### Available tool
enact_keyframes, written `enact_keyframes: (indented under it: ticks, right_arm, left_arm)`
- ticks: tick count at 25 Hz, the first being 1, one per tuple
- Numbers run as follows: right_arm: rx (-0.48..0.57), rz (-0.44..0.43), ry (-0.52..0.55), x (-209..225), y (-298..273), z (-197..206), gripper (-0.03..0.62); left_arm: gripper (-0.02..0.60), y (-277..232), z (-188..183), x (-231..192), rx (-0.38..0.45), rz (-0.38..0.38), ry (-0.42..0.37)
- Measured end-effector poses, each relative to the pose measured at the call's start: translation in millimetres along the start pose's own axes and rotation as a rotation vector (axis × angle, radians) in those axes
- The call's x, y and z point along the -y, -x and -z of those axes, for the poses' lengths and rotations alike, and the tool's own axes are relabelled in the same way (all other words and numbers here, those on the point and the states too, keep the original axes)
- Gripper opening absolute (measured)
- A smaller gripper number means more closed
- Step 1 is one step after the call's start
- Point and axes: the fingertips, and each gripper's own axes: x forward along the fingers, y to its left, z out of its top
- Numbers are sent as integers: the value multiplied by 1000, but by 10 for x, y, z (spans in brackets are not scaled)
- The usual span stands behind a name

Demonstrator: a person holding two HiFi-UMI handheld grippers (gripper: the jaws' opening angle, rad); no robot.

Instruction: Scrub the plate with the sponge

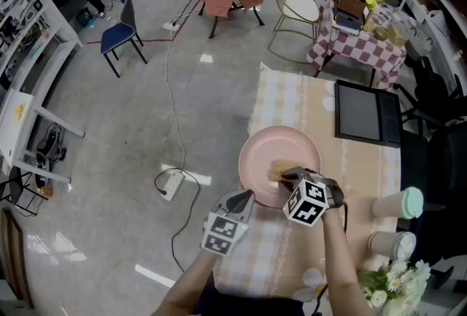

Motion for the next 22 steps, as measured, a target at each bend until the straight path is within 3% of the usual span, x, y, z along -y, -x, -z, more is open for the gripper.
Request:
enact_keyframes:
  ticks: [22]
  right_arm:
    - [-38, -159, -27, -399, 130, 40, 44]
  left_arm:
    - [17, -10, -10, -2, 1, -1, 2]
